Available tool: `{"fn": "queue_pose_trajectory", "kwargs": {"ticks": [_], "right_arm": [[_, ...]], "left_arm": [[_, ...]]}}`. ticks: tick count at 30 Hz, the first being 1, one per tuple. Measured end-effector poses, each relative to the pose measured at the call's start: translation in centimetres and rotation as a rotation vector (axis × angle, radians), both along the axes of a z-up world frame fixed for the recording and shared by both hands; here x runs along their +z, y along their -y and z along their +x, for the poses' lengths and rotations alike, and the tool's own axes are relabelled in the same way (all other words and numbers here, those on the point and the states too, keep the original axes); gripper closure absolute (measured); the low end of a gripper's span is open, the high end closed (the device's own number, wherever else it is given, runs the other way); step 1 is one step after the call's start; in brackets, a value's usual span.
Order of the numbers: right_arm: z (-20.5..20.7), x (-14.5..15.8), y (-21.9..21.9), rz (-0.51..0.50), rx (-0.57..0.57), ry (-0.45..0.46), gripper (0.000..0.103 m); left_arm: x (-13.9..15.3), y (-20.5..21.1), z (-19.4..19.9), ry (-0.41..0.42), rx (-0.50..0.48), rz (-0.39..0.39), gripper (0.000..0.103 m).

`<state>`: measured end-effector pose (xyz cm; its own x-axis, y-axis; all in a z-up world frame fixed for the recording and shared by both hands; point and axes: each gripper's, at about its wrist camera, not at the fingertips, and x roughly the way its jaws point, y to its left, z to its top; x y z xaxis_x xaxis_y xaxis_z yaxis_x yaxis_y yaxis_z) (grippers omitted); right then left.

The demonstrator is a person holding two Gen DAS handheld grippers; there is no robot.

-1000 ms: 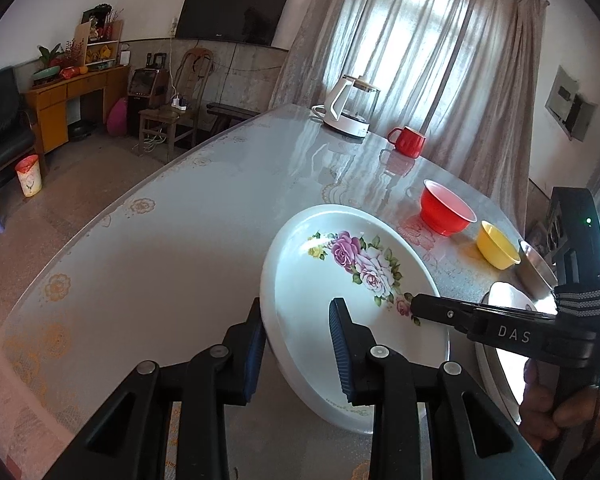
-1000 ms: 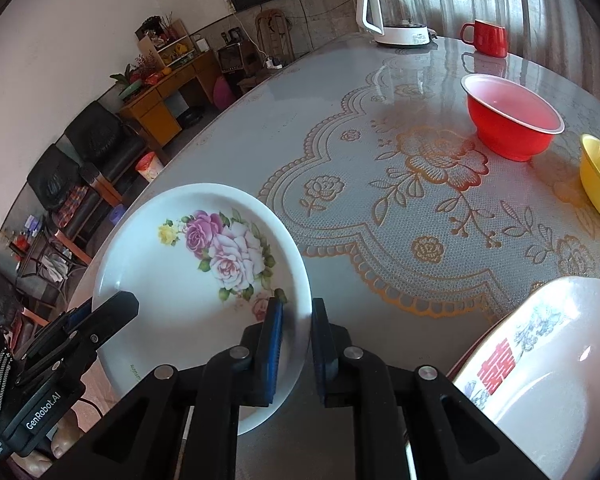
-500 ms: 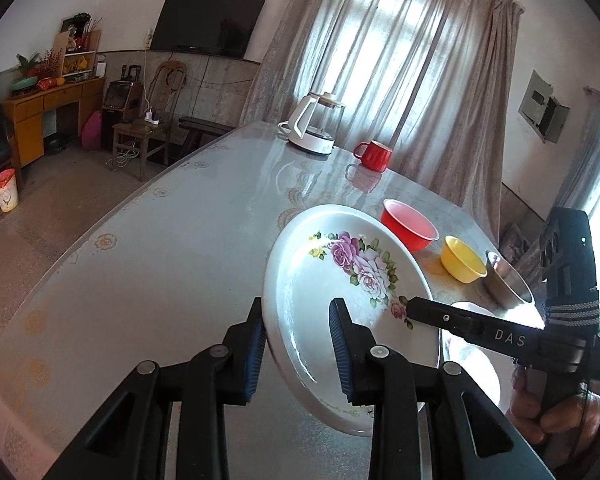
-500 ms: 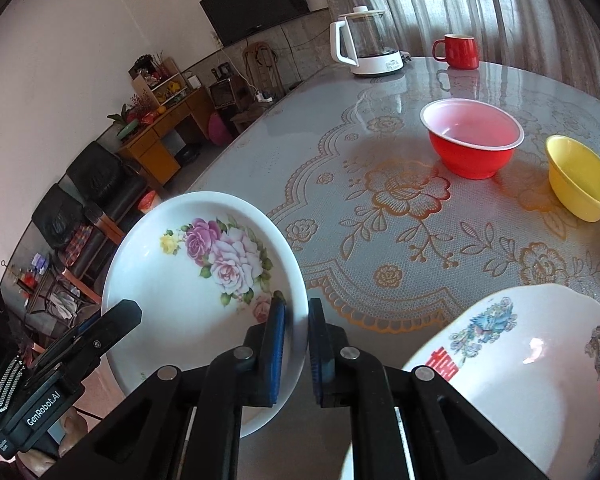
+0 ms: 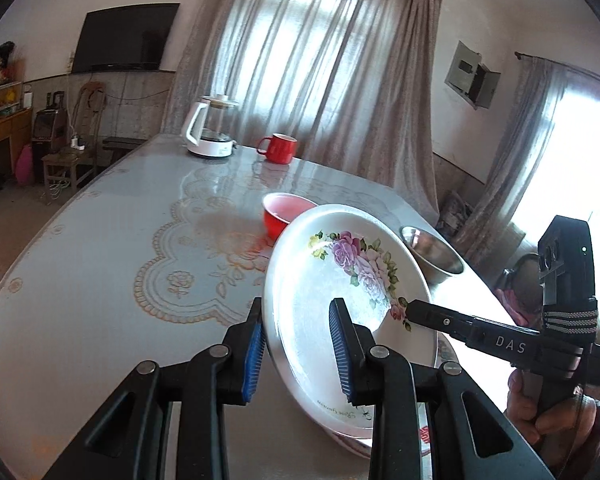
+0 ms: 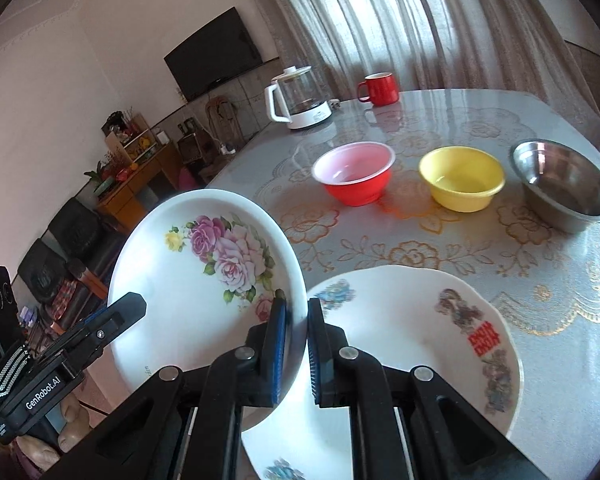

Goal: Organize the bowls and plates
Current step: 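Lift the pink-rose plate with both tools and carry it over the plate stack, then lower the pink-rose plate onto the red-character plate with both tools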

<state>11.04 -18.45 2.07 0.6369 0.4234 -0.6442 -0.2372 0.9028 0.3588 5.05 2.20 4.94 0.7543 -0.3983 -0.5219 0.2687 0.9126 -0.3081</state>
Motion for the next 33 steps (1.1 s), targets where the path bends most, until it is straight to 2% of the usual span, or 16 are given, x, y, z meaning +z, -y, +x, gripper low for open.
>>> {"fn": "queue_pose_trajectory", "kwargs": {"ticks": [6,10,13,23,31,33], "right_arm": [[-2.4,-0.8,4.9,-0.014,-0.121,-0.022,0.094],[-2.9,-2.1,6.8,-0.027,-0.168,-0.056,0.094],[-2.8,-3.0,7.4,-0.041,-0.188,-0.069,0.094],[-2.6,-4.7,7.7,-0.085,-0.211,-0.102,0.094],[-2.2,-5.3,7.0,-0.092,-0.207,-0.109,0.092],[-2.2,-5.3,6.4,-0.133,-0.202,-0.102,0.092]], "left_arm": [[-1.6,4.5,0.0,-0.063,-0.126,0.028,0.072],[-3.1,6.1,0.3,-0.115,-0.161,0.054,0.072],[-4.1,6.3,0.5,-0.151,-0.171,0.057,0.072],[-5.5,7.0,0.9,-0.194,-0.173,0.092,0.072],[-5.7,6.4,1.5,-0.181,-0.138,0.113,0.072],[-5.7,6.7,1.5,-0.174,-0.148,0.134,0.070]]}}
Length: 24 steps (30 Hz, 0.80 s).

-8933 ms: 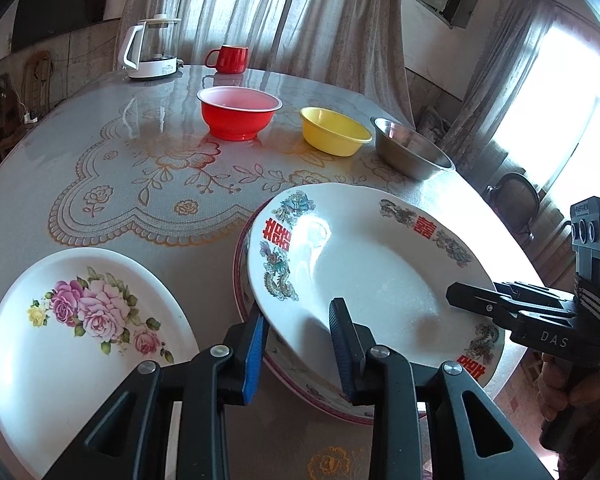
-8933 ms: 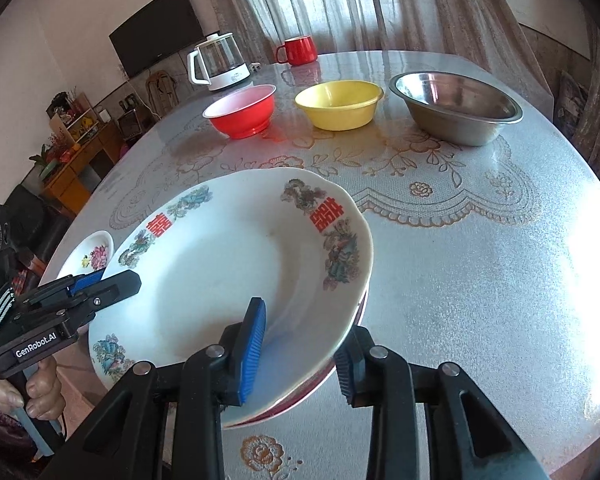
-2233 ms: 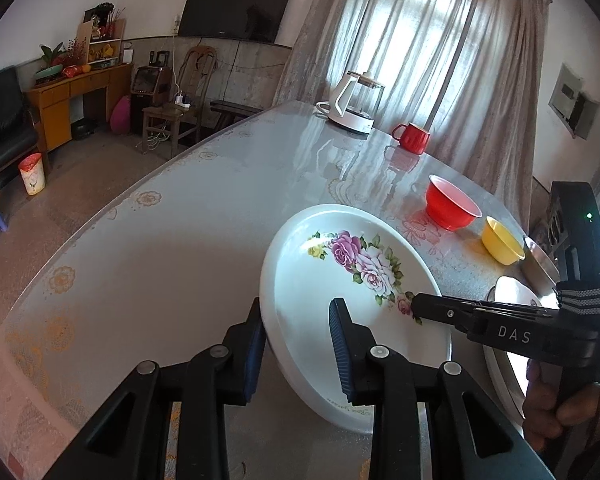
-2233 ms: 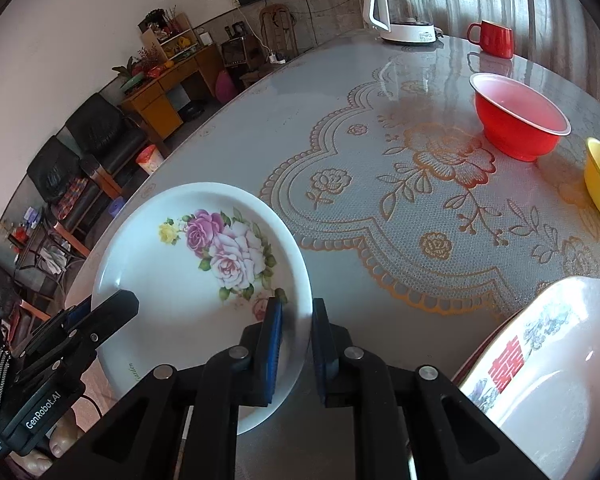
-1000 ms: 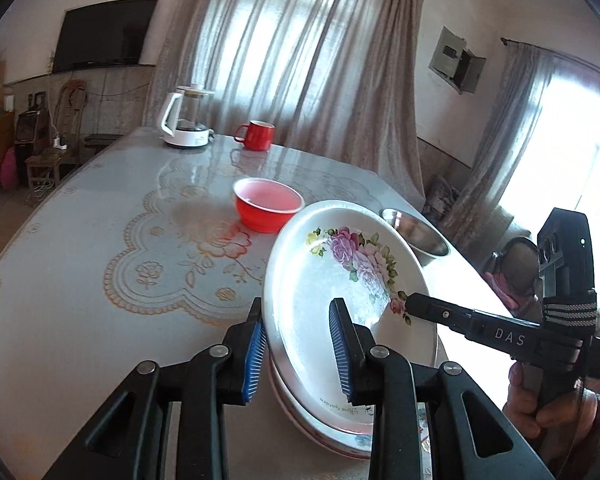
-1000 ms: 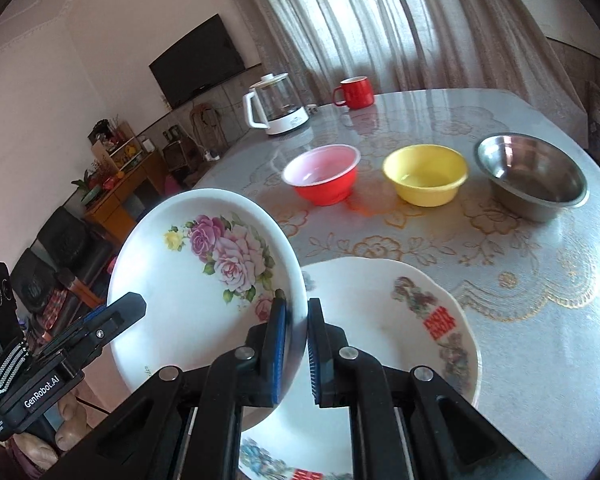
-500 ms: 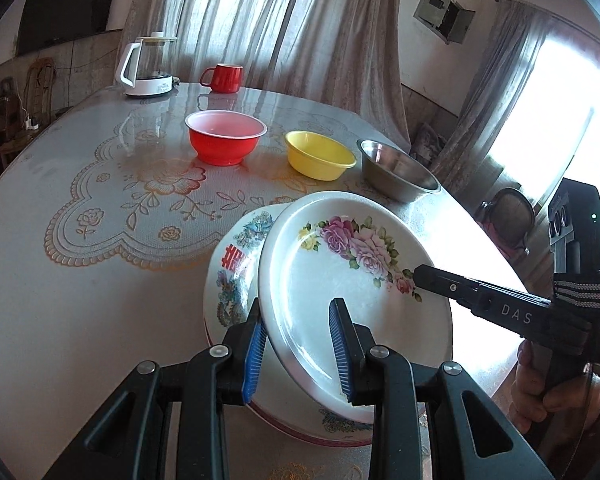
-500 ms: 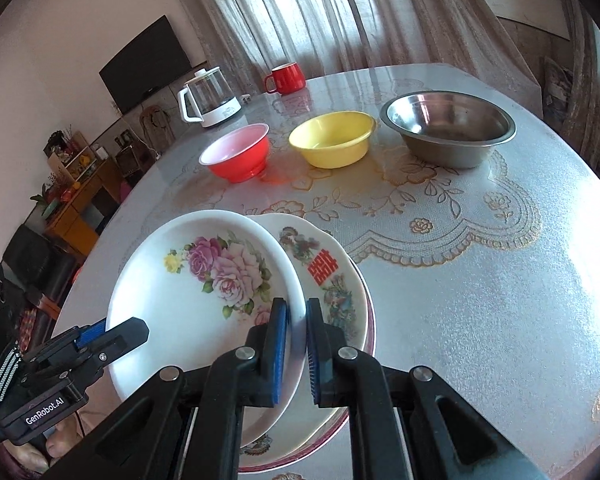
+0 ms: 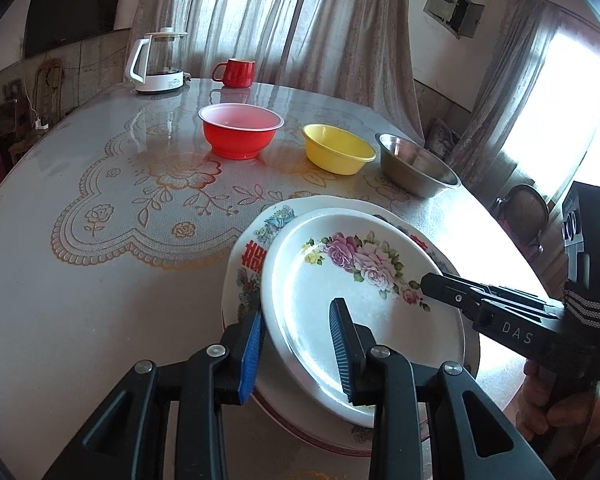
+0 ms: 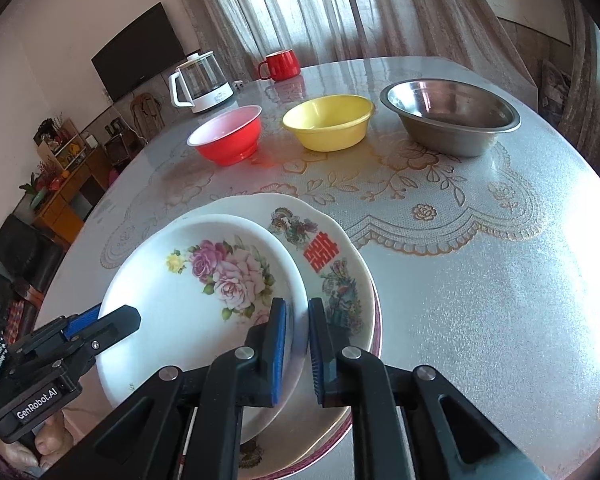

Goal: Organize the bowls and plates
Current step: 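Lower the pink-rose plate onto the red-character plate with both tools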

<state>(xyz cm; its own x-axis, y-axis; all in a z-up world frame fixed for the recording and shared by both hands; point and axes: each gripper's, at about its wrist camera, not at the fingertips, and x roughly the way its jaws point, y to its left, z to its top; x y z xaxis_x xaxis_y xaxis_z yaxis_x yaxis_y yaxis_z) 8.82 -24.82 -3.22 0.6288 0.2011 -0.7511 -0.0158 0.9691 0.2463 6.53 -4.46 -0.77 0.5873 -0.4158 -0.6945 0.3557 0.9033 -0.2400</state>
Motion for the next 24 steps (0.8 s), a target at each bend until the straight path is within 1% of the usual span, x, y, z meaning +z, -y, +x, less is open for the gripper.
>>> {"fn": "queue_pose_trajectory", "kwargs": {"ticks": [2,6,8,10,12,13,16,18,22,24], "right_arm": [[-0.1,0.1,-0.5,-0.044,0.005,0.004,0.091],[-0.1,0.2,-1.3,-0.110,0.008,0.000,0.092],[-0.2,0.2,-1.7,-0.150,0.013,0.004,0.092],[-0.4,0.3,-2.2,-0.221,0.001,0.019,0.091],[-0.5,0.5,-2.5,-0.280,-0.012,0.035,0.089],[-0.5,0.6,-2.4,-0.289,-0.015,0.038,0.088],[-0.7,0.9,-1.6,-0.231,-0.026,0.035,0.087],[-0.8,0.8,-1.3,-0.211,-0.026,0.039,0.087],[-0.7,0.9,-1.6,-0.208,-0.022,0.042,0.084],[-0.7,0.9,-1.9,-0.216,-0.022,0.041,0.083]], "left_arm": [[0.1,0.2,-0.3,0.014,-0.005,0.025,0.070],[0.2,-0.2,-0.5,0.017,0.009,0.019,0.070],[0.4,0.0,-0.8,0.041,0.009,0.048,0.069],[0.5,0.3,-1.0,0.055,-0.009,0.041,0.070],[0.7,0.8,-1.2,0.063,-0.029,0.040,0.070],[0.7,0.9,-1.3,0.064,-0.033,0.041,0.070],[0.6,1.0,-1.4,0.056,-0.034,0.039,0.070],[0.5,0.8,-1.4,0.054,-0.030,0.038,0.070],[0.6,0.6,-1.3,0.052,-0.019,0.041,0.069],[0.6,0.6,-1.3,0.053,-0.015,0.045,0.069]]}}
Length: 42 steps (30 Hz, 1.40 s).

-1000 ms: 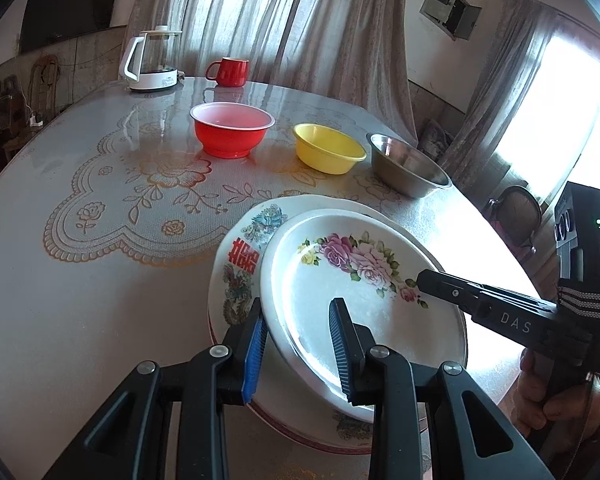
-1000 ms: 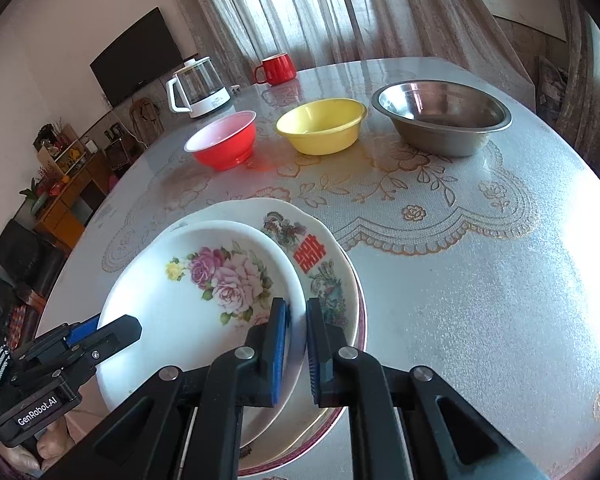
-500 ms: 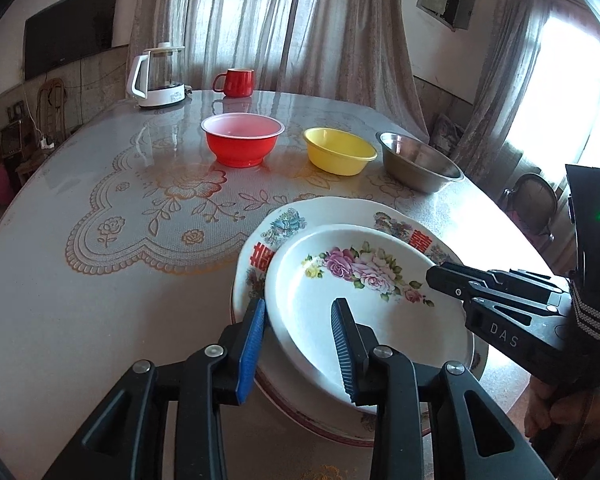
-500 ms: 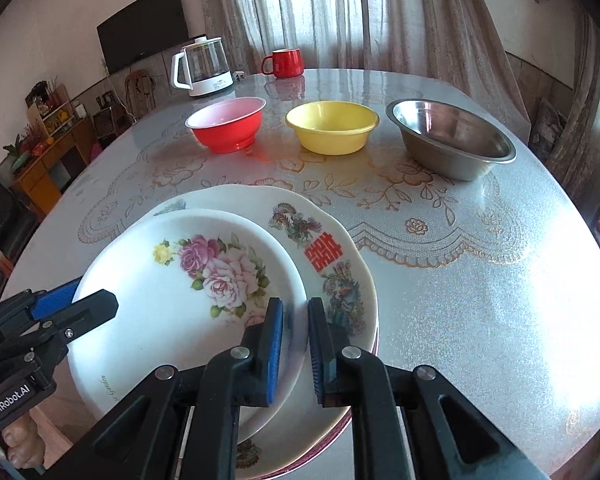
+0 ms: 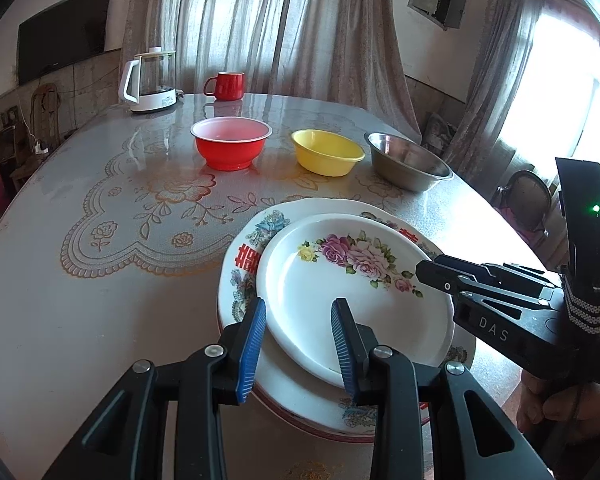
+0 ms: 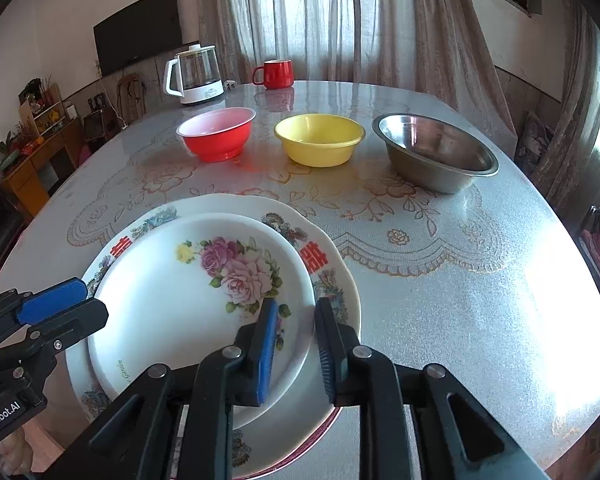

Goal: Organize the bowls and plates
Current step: 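Lower the pink-rose plate onto the red-character plate with both tools, then open both tools and move them to the steel bowl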

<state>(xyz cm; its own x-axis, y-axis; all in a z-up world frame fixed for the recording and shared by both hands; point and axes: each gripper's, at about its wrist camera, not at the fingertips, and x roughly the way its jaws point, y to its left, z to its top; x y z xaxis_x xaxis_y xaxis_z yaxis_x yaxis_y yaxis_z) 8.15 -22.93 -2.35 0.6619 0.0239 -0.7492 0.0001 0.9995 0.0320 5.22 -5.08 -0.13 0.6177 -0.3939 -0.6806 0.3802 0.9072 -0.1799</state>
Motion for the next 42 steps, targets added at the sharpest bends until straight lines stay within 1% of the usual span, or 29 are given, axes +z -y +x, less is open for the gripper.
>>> {"fn": "queue_pose_trajectory", "kwargs": {"ticks": [8,11,13,15,23,27,32,35,40,42], "right_arm": [[-0.1,0.1,0.2,0.034,-0.011,-0.001,0.082],[-0.2,0.1,0.5,0.061,-0.017,0.003,0.081],[-0.4,0.3,0.8,0.091,-0.019,0.012,0.077],[-0.4,0.5,1.1,0.113,-0.021,0.020,0.077],[-0.5,0.6,0.7,0.123,-0.013,0.023,0.076],[-0.5,0.7,1.0,0.142,-0.014,0.027,0.072],[-0.4,1.1,1.9,0.198,-0.037,0.027,0.069],[-0.6,1.4,2.5,0.211,-0.052,0.037,0.068],[-0.8,1.5,4.1,0.255,-0.102,0.037,0.068],[-0.7,1.6,5.0,0.273,-0.127,0.033,0.068]], "left_arm": [[0.3,-0.5,-0.2,0.015,0.011,-0.003,0.067],[0.5,-0.7,-0.1,0.019,0.020,-0.001,0.067],[0.6,-0.8,0.0,0.018,0.026,-0.002,0.067],[0.6,-0.9,0.0,0.016,0.029,-0.004,0.067],[0.3,-0.7,0.4,-0.007,0.030,0.005,0.067],[0.5,-0.7,0.7,-0.008,0.022,0.011,0.067],[0.8,-0.6,1.6,-0.031,0.016,0.008,0.067],[1.0,-0.3,2.1,-0.054,0.003,-0.003,0.067],[2.5,0.6,2.8,-0.026,-0.028,-0.006,0.067],[3.0,1.1,3.4,-0.033,-0.052,-0.022,0.067]]}}
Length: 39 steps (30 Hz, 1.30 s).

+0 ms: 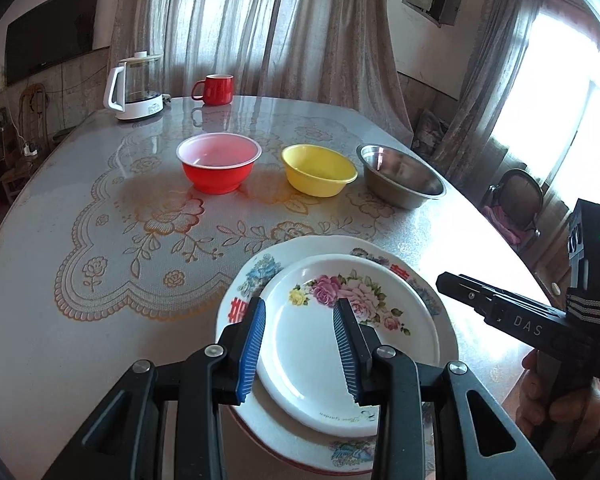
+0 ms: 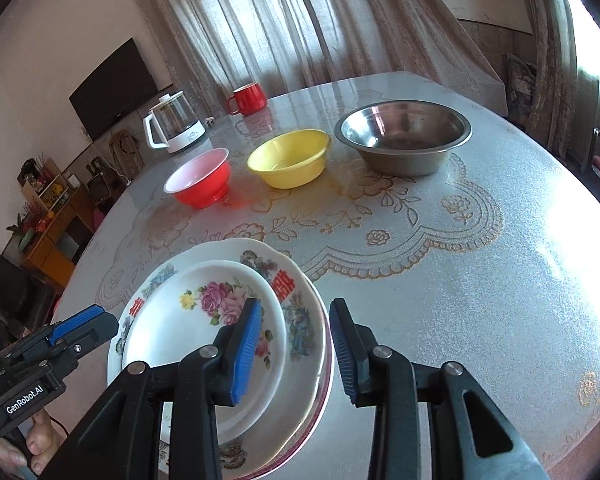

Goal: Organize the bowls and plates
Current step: 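Open both tools and move them to the steel bowl, then close both tools on the steel bowl rim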

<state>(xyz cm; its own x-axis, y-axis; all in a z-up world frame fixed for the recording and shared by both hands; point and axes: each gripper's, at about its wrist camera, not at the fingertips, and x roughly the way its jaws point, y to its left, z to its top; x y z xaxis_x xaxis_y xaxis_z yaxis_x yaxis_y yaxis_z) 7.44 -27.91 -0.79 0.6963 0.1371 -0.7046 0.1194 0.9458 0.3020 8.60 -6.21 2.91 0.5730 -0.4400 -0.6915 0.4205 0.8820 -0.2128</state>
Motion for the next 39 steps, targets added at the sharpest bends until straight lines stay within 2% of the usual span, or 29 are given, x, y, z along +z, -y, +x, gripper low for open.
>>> {"fn": "queue_pose_trajectory", "kwargs": {"ticks": [5,7,14,19,27,30,32,35,37,39], "right_arm": [[0.8,0.3,2.9,0.011,-0.067,-0.007,0.068],[1.5,0.3,4.2,0.025,-0.098,-0.007,0.068],[4.5,-0.3,8.4,0.039,-0.213,-0.031,0.068],[6.1,0.0,11.9,0.060,-0.293,-0.020,0.068],[10.6,-0.2,16.9,0.101,-0.406,-0.033,0.068],[12.5,-1.1,18.5,0.132,-0.447,-0.059,0.068],[13.6,-1.7,19.3,0.173,-0.447,-0.072,0.068],[15.1,-2.6,19.8,0.179,-0.447,-0.110,0.068],[15.7,-2.9,19.8,0.177,-0.442,-0.117,0.072],[16.0,-2.9,19.7,0.182,-0.414,-0.112,0.082]], "left_arm": [[0.4,2.5,1.9,-0.017,-0.065,0.006,0.067],[0.6,3.6,2.9,-0.022,-0.083,0.003,0.063],[0.5,7.8,7.1,-0.086,-0.109,-0.011,0.063],[0.3,10.8,10.0,-0.146,-0.100,-0.070,0.064],[-0.3,15.9,14.1,-0.195,-0.078,-0.111,0.061],[-1.0,17.6,15.7,-0.228,-0.070,-0.099,0.056],[-1.6,18.5,16.4,-0.238,-0.056,-0.088,0.056],[-2.2,19.7,17.1,-0.231,-0.051,-0.063,0.056],[-2.9,20.3,17.5,-0.250,-0.053,-0.052,0.058],[-3.4,20.4,17.8,-0.261,-0.057,-0.074,0.058]]}}
